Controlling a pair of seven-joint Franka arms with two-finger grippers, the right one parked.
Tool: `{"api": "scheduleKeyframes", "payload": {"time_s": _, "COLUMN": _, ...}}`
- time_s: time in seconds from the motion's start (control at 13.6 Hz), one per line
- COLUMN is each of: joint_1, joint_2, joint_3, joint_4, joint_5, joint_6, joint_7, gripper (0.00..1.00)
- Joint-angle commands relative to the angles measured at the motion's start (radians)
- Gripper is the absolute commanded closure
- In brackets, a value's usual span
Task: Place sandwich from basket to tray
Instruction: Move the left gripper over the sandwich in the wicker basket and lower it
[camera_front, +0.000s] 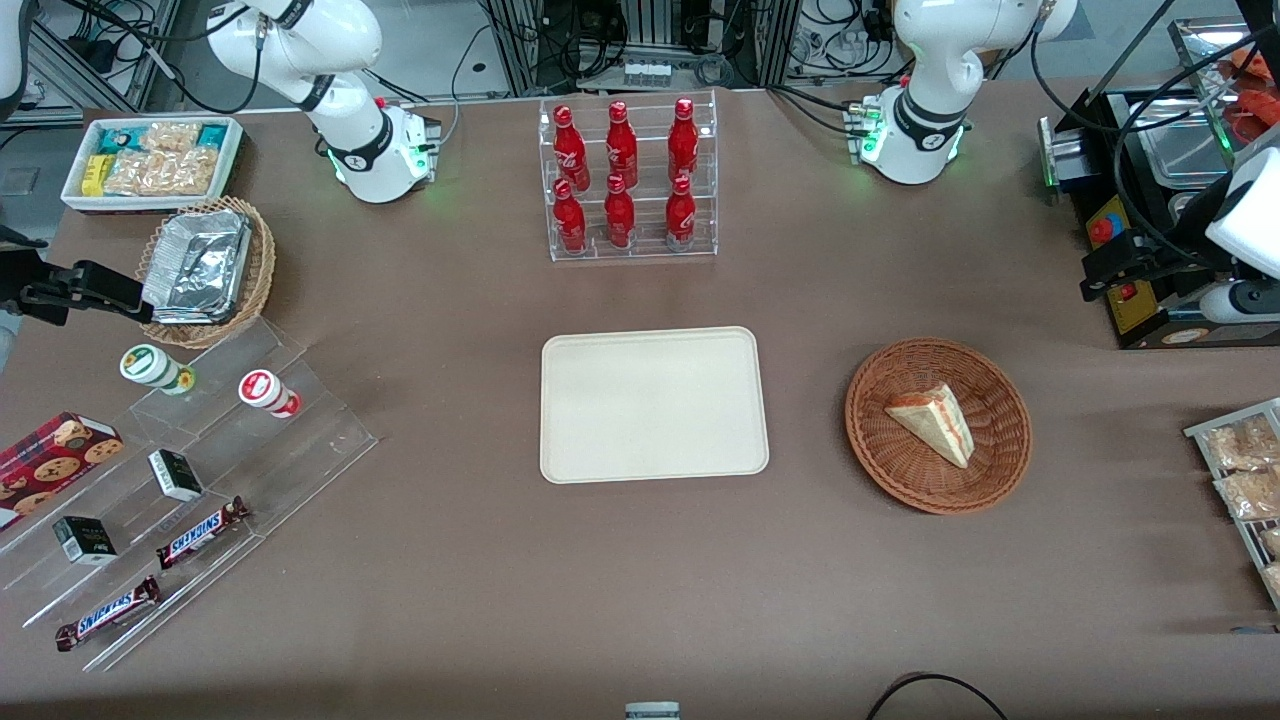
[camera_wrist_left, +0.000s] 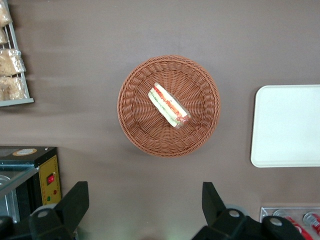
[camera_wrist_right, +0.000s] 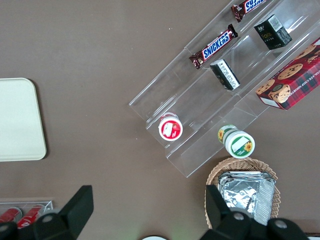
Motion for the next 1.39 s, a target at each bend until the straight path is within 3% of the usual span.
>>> {"api": "scheduleKeyframes", "payload": {"time_s": 0.0, "joint_1": 0.006, "joint_2": -0.002, "joint_3": -0.008, "joint_4": 0.000, "joint_5": 0.015, "joint_6": -0.019, "joint_7": 0.034, "gripper": 0.00}}
{"api": "scheduleKeyframes", "payload": {"time_s": 0.37, "joint_1": 0.010, "joint_2": 0.009, "joint_3": -0.009, "joint_4": -0.003, "joint_5": 0.045, "joint_6": -0.003, "joint_7": 0.022, "gripper": 0.00}}
{"api": "scheduleKeyframes", "payload": {"time_s": 0.59, "joint_1": 0.012, "joint_2": 0.012, "joint_3": -0.009, "joint_4": -0.111, "joint_5": 0.045, "joint_6": 0.137, "joint_7": -0.056, "gripper": 0.00}}
{"api": "scheduleKeyframes", "payload": {"time_s": 1.32, "joint_1": -0.026, "joint_2": -0.042, "joint_3": -0.021, "joint_4": -0.552, "joint_5": 0.035, "joint_6": 0.654, "joint_7": -0.703, "gripper": 0.00}}
